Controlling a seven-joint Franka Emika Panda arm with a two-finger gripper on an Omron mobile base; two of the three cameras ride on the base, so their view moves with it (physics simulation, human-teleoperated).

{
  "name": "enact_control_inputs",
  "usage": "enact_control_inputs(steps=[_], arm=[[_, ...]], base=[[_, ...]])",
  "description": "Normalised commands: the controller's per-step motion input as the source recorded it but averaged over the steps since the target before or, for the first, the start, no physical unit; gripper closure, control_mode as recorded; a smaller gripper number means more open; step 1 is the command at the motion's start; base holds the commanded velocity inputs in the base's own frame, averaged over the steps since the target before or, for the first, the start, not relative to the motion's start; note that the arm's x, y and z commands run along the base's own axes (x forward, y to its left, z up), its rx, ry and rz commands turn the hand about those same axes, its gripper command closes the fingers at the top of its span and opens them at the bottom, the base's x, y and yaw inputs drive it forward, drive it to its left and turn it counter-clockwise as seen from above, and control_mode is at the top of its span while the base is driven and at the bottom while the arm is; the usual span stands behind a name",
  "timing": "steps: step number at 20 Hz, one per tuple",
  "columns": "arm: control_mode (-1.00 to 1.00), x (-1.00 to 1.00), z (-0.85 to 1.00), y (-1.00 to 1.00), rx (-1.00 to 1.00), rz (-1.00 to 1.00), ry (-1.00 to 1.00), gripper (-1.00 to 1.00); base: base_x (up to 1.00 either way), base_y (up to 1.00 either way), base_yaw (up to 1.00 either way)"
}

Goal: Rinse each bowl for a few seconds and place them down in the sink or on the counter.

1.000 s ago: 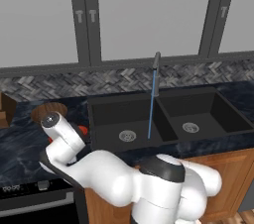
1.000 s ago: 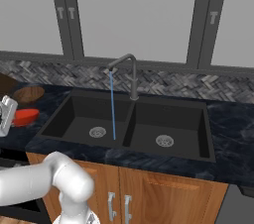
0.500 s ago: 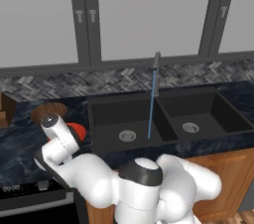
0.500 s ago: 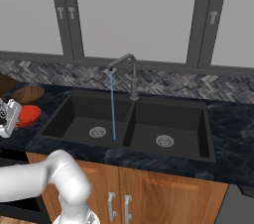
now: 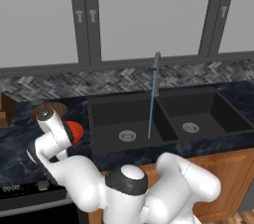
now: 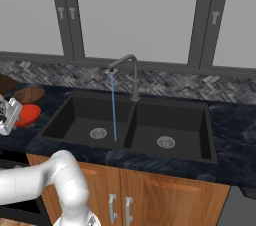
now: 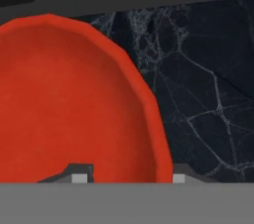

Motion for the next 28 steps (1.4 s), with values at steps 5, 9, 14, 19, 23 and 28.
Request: enact_control_inputs(steps=[5, 9, 14, 19, 23, 28], arm=[[-1.00, -0.11, 0.10, 0.06, 0.00, 0.00, -0.01, -1.00], [-1.00, -0.20, 0.18, 0.12, 0.00, 0.00, -0.02, -1.00], [-1.00, -0.10, 0.42, 0.08, 0.00, 0.00, 0.00, -1.00], [-1.00, -0.07, 0.54, 0.01, 0.00, 0.00, 0.00, -1.00], [-1.00, -0.11, 0.52, 0.00, 0.01, 0.00, 0.00, -1.00], [-1.00, -0.14, 0.56, -0.01, 0.01, 0.00, 0.00, -1.00]], base=[[0.00, 0.00, 0.00], [0.00, 0.00, 0.00], [0.00, 0.00, 0.00], [0.00, 0.00, 0.00], [0.00, 0.00, 0.00], [0.00, 0.00, 0.00]])
